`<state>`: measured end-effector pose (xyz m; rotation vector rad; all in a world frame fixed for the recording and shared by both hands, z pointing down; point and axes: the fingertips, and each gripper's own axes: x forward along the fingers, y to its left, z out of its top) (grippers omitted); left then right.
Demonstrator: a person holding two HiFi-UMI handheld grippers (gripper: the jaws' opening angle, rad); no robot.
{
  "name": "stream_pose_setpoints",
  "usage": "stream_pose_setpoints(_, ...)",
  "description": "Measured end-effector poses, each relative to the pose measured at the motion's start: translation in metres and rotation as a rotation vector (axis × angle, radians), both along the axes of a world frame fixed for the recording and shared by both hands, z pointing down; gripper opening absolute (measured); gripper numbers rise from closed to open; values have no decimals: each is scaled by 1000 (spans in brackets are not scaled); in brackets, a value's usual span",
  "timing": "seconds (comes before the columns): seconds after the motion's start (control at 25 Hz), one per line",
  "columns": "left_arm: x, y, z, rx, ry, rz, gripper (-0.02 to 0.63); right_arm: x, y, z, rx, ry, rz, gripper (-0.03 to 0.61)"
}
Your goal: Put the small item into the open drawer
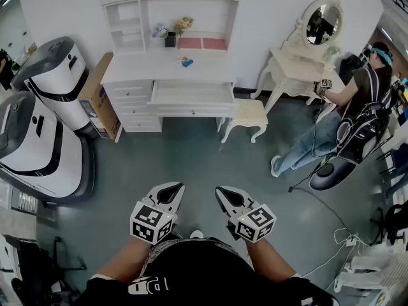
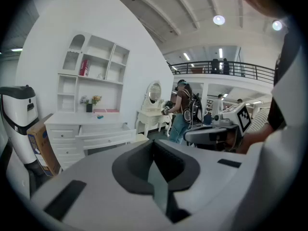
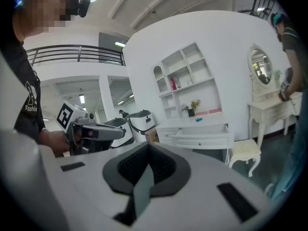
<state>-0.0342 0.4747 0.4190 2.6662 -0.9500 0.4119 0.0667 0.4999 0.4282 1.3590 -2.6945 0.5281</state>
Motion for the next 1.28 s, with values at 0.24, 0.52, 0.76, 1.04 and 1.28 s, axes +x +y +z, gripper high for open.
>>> stream_pose_setpoints(0.24,5,8,1,-3,-2,14,15,-1,7,4,-4,4,-5,6)
stream_pose_setpoints(0.52,9,11,4,-2,1,10,14,-1,12,6,1,19,-27,6)
stream_pose_setpoints(0.76,14,11,8,-8,-3,5,14,7,12,6,13,0,19,8)
stream_pose_setpoints(1.04,23,14,14,-26,-5,0,14,10,12,21,-43,-17,0,8)
stream_pose_setpoints(1.28,22,10,27,-76,-18,-8,14,8,5,32,-87,-42,-12,9)
